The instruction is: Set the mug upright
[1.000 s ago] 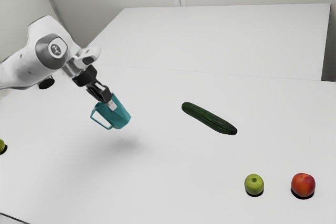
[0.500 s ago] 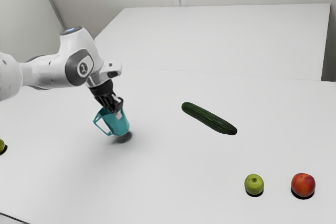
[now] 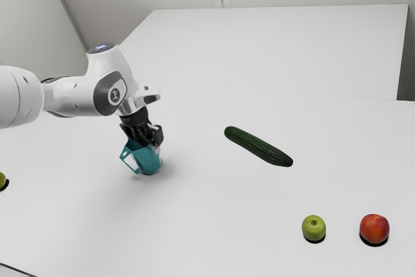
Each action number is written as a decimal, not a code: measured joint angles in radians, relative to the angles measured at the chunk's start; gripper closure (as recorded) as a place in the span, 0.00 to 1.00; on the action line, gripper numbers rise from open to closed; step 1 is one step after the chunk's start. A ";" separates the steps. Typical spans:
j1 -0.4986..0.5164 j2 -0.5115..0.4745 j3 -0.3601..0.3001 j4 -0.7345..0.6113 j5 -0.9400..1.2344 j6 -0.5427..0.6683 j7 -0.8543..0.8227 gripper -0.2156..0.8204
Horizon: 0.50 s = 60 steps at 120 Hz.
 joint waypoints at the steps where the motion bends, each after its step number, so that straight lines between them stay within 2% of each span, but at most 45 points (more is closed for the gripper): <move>1: 0.000 0.000 0.000 0.000 0.000 0.000 -0.001 0.54; 17: -0.006 -0.015 0.000 0.001 -0.001 0.000 -0.017 0.38; 36: -0.011 -0.096 -0.017 0.021 -0.004 -0.026 -0.029 0.29; 60: -0.031 -0.123 -0.018 0.289 -0.009 -0.217 -0.041 0.24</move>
